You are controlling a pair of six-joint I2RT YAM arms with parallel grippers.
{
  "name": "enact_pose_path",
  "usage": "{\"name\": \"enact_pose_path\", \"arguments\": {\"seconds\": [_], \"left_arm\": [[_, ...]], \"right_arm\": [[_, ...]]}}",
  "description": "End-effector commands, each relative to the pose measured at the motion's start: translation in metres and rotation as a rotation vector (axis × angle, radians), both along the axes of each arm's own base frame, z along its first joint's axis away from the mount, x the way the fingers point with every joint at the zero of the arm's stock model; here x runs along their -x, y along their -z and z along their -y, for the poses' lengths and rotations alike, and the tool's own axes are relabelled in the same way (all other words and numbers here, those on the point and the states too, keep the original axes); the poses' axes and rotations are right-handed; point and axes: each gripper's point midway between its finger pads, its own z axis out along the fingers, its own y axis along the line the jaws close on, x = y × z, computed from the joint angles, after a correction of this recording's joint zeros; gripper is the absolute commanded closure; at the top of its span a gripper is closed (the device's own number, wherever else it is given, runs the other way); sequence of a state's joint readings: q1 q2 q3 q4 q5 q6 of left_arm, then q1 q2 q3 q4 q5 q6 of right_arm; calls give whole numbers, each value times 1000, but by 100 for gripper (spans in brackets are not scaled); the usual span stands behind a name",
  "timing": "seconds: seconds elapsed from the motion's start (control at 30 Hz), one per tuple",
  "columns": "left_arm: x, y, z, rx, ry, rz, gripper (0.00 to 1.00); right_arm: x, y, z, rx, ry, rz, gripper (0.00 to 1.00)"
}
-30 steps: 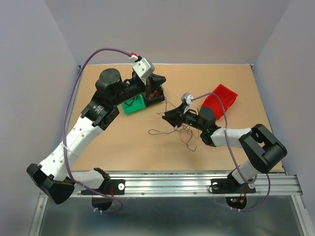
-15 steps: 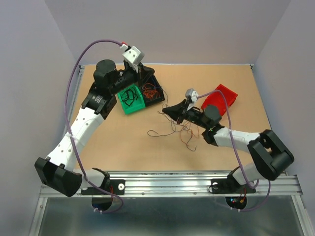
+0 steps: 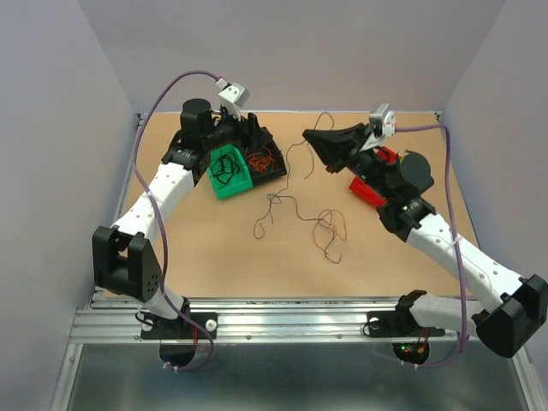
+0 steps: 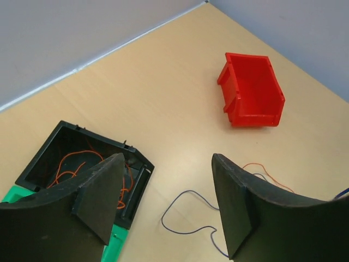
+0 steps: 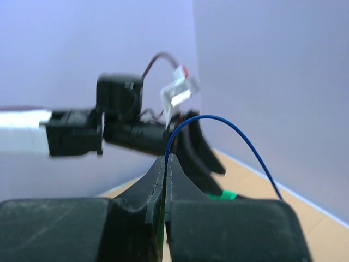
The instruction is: Untangle the cables
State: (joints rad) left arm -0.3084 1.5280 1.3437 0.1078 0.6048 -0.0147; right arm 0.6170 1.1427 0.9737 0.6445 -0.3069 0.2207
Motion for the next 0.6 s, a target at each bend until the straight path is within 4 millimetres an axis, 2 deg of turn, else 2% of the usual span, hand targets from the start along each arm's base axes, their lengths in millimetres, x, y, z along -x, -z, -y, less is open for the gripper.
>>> {"name": "enact_pose_path", "arguments": {"seconds": [0.0, 0.03, 0.07, 0.1, 0.17, 0.23, 0.4, 0.43, 0.57], "left_arm": [[12, -37, 7, 59, 55, 136, 22], [12, -34, 9, 59, 61, 129, 21], [11, -30, 9, 57, 65, 121, 20], [11, -25, 10, 57, 68, 110, 19], [13, -21, 13, 69, 86, 108, 19], [18, -10, 20, 69, 124, 96, 19], [51, 12, 55, 38, 319, 159, 12], [63, 23, 71, 24, 355, 168, 11], [65, 51, 93, -40, 329, 170, 11]], "right_arm": [[-10, -76, 33, -44, 195, 4, 99], [-12, -81, 36, -37, 218, -9, 99], [-12, -98, 41, -57, 238, 7, 99], [-15, -105, 47, -64, 276, 12, 99], [-18, -110, 51, -59, 306, 0, 99], [-23, -120, 64, -86, 374, -7, 99], [-21, -124, 69, -95, 391, -3, 99], [-21, -127, 74, -109, 410, -6, 99], [-30, -121, 91, -113, 514, -45, 99]]}}
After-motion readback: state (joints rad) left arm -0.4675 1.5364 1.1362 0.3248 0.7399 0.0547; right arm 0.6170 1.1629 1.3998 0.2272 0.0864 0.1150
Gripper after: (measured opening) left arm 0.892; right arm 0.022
